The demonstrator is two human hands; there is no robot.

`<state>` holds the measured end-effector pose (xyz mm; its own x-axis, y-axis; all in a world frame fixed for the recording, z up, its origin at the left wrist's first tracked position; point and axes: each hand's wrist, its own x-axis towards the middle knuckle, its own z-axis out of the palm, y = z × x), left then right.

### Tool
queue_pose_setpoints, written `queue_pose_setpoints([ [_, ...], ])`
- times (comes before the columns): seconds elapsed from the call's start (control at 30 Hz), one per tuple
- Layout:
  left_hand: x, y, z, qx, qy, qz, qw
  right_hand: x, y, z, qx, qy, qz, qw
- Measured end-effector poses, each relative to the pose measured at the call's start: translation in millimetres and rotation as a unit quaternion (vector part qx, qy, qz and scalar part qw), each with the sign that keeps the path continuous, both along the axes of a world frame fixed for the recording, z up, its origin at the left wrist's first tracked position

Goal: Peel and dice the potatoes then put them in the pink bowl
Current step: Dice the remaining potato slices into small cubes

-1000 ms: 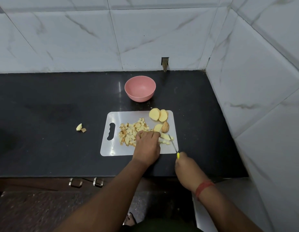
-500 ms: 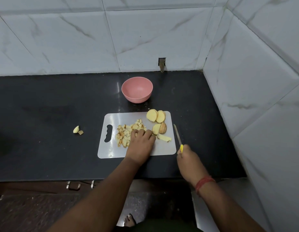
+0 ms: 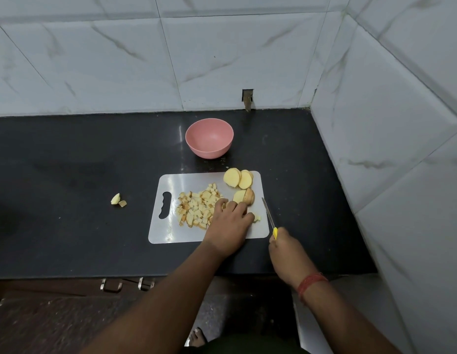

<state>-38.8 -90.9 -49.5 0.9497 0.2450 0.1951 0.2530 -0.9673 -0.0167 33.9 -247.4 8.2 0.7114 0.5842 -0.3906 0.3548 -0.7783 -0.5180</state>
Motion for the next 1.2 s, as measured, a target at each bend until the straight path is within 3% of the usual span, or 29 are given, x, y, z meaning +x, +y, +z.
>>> queue_pose_setpoints([
  [0.33,9.4,1.8,-6.0,-0.021,0.009,0.014,1.0,-3.7,1.6,-8.4,-0.03,0.004,0.016,0.999],
  [0.83,-5.4,11.9,-15.4,-0.062,-0.063,-0.016,0.996,-6.1,2.7,-12.4,-0.065,0.006,0.032,0.997],
  [1.2,-4.5,14.0,-16.1,-0.036,-0.049,-0.021,0.998,-11.4,3.0,-9.4,-0.075,0.019,0.058,0.995],
])
